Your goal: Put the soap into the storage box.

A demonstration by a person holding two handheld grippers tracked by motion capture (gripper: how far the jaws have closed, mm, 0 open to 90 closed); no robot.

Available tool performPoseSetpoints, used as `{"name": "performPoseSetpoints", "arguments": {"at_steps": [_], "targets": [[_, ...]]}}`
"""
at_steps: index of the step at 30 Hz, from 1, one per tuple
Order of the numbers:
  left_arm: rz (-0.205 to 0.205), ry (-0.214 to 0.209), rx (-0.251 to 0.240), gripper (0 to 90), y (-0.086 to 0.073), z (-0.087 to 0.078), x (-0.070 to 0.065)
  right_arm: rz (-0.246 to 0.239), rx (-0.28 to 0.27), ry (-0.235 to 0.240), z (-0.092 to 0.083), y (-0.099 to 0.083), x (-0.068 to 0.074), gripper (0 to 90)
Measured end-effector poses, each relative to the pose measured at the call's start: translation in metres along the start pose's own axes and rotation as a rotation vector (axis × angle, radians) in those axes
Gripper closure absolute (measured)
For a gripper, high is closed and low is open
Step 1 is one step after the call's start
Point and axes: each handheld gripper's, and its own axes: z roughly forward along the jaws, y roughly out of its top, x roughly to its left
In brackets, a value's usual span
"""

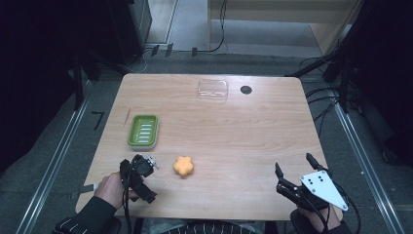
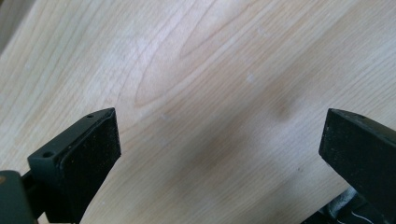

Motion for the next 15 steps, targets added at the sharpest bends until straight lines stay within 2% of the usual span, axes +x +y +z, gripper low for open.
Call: {"name": "performPoseSetpoints", "arguments": {"at_steps": [6, 15], "targets": [[0.012, -0.006, -0.035, 0.0, 0.012, -0.002, -0.003, -0.001, 0.001, 0.001, 0.0, 0.0, 0.0, 13.3], [0.043, -0.014, -0.042, 0.0, 0.029, -0.002, -0.005, -0.002, 0.003, 0.001, 0.0, 0.0, 0.0, 13.3]]}}
